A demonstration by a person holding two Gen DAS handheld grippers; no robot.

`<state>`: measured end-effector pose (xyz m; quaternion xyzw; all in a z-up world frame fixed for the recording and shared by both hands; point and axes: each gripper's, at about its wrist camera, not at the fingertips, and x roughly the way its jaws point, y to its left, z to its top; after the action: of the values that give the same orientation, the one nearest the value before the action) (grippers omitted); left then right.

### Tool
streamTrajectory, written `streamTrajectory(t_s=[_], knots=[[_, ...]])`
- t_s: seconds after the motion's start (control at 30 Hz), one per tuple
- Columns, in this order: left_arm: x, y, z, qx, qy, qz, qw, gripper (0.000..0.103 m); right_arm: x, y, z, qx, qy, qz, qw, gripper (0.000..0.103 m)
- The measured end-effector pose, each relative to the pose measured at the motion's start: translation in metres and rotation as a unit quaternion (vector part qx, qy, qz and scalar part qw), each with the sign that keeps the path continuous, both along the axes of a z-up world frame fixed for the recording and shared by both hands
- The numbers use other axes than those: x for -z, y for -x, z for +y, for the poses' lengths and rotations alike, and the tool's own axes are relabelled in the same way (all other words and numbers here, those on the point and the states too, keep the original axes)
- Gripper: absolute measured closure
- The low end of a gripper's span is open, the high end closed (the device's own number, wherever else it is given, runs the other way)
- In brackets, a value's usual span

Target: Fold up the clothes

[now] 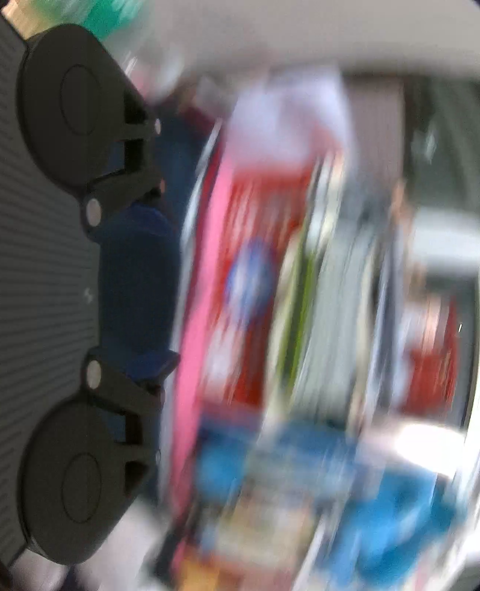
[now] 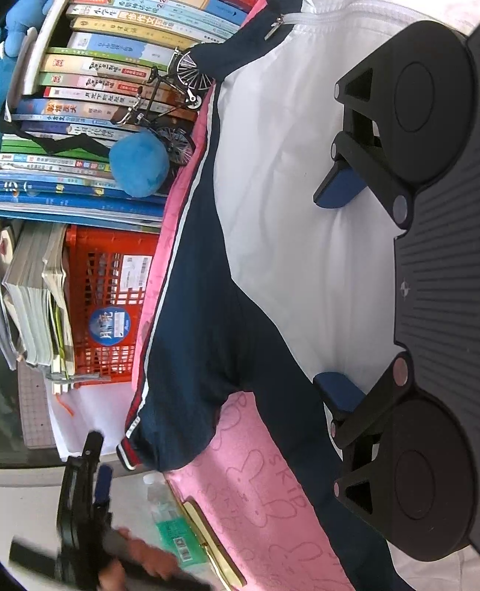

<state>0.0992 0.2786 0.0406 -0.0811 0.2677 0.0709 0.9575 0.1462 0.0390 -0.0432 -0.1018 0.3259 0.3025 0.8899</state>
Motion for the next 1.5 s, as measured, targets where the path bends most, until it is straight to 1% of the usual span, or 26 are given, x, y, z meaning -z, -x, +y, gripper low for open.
streamTrajectory(t_s=[0.07, 0.1, 0.23, 0.33, 0.4, 0.5, 0.6, 0.63, 0.67, 0.73, 0.77, 0.8, 0.83, 0.87, 0.9, 0.93, 1.0, 1.03, 1.07, 1.1, 1.17, 1.23, 1.3, 1.37, 1.43, 1.5], knots=[[0.008, 0.003, -0.042, 0.068, 0.037, 0.015, 0.9969, 0.034, -0.006, 0.008, -0.01, 0.012, -0.002, -0.008, 1.0, 0.014], [0.013, 0.003, -0.059, 0.086, 0.037, 0.021, 0.9954, 0.034, -0.01, 0.014, -0.019, 0.017, -0.006, -0.014, 1.0, 0.014], [0.033, -0.001, -0.118, 0.12, 0.003, 0.036, 0.9921, 0.035, -0.038, 0.046, -0.09, 0.057, -0.02, -0.062, 0.996, 0.013], [0.056, -0.011, -0.131, 0.104, -0.017, 0.066, 0.9922, 0.035, -0.054, 0.066, -0.17, 0.151, -0.002, -0.101, 0.983, 0.012], [0.07, -0.01, -0.135, 0.094, -0.03, 0.083, 0.9916, 0.035, -0.057, 0.076, -0.234, 0.244, 0.015, -0.117, 0.963, 0.012], [0.078, -0.002, -0.141, 0.092, -0.054, 0.069, 0.992, 0.033, -0.048, 0.084, -0.321, 0.382, 0.081, -0.131, 0.911, 0.011], [0.08, 0.0, -0.141, 0.087, -0.055, 0.066, 0.9924, 0.03, -0.026, 0.083, -0.387, 0.46, 0.181, -0.135, 0.859, 0.011], [0.081, 0.0, -0.141, 0.087, -0.053, 0.067, 0.9925, 0.029, -0.018, 0.081, -0.405, 0.475, 0.207, -0.132, 0.845, 0.01], [0.082, 0.0, -0.142, 0.087, -0.054, 0.067, 0.9924, 0.028, -0.012, 0.078, -0.419, 0.482, 0.22, -0.126, 0.839, 0.009], [0.084, -0.001, -0.144, 0.084, -0.058, 0.068, 0.9924, 0.026, 0.0, 0.07, -0.445, 0.483, 0.226, -0.101, 0.84, 0.01], [0.084, -0.002, -0.144, 0.082, -0.057, 0.069, 0.9926, 0.024, 0.002, 0.068, -0.455, 0.48, 0.23, -0.094, 0.842, 0.013], [0.084, -0.003, -0.145, 0.081, -0.057, 0.07, 0.9927, 0.024, 0.001, 0.067, -0.464, 0.474, 0.235, -0.093, 0.843, 0.024], [0.085, -0.003, -0.145, 0.079, -0.056, 0.07, 0.9928, 0.023, -0.002, 0.065, -0.476, 0.474, 0.252, -0.093, 0.839, 0.031], [0.085, -0.003, -0.146, 0.078, -0.057, 0.07, 0.9929, 0.023, -0.01, 0.064, -0.491, 0.48, 0.268, -0.101, 0.829, 0.031], [0.085, -0.004, -0.146, 0.076, -0.058, 0.071, 0.9929, 0.022, -0.018, 0.063, -0.511, 0.502, 0.277, -0.114, 0.811, 0.031], [0.085, -0.004, -0.147, 0.075, -0.058, 0.071, 0.993, 0.022, -0.028, 0.064, -0.534, 0.541, 0.28, -0.12, 0.784, 0.031], [0.085, -0.005, -0.148, 0.073, -0.057, 0.072, 0.9931, 0.02, -0.055, 0.077, -0.582, 0.649, 0.247, -0.127, 0.709, 0.034], [0.085, -0.006, -0.148, 0.072, -0.057, 0.072, 0.9932, 0.019, -0.068, 0.087, -0.596, 0.678, 0.214, -0.135, 0.69, 0.034], [0.085, -0.006, -0.148, 0.071, -0.057, 0.073, 0.9932, 0.018, -0.08, 0.1, -0.604, 0.692, 0.173, -0.145, 0.686, 0.034], [0.085, -0.006, -0.149, 0.071, -0.056, 0.073, 0.9932, 0.018, -0.085, 0.11, -0.6, 0.684, 0.145, -0.153, 0.699, 0.029], [0.085, -0.007, -0.149, 0.07, -0.056, 0.074, 0.9932, 0.018, -0.088, 0.125, -0.579, 0.639, 0.103, -0.164, 0.745, 0.019], [0.085, -0.007, -0.149, 0.07, -0.056, 0.074, 0.9932, 0.018, -0.088, 0.136, -0.552, 0.59, 0.068, -0.167, 0.787, 0.018], [0.085, -0.007, -0.149, 0.07, -0.055, 0.074, 0.9932, 0.018, -0.08, 0.138, -0.509, 0.537, 0.049, -0.155, 0.828, 0.018], [0.085, -0.007, -0.149, 0.07, -0.055, 0.074, 0.9932, 0.018, -0.066, 0.13, -0.468, 0.471, 0.002, -0.127, 0.873, 0.018], [0.085, -0.007, -0.149, 0.07, -0.055, 0.075, 0.9932, 0.018, -0.057, 0.122, -0.423, 0.404, -0.043, -0.093, 0.909, 0.018], [0.084, -0.007, -0.149, 0.07, -0.054, 0.075, 0.9933, 0.018, -0.052, 0.118, -0.373, 0.335, -0.093, -0.066, 0.935, 0.018]])
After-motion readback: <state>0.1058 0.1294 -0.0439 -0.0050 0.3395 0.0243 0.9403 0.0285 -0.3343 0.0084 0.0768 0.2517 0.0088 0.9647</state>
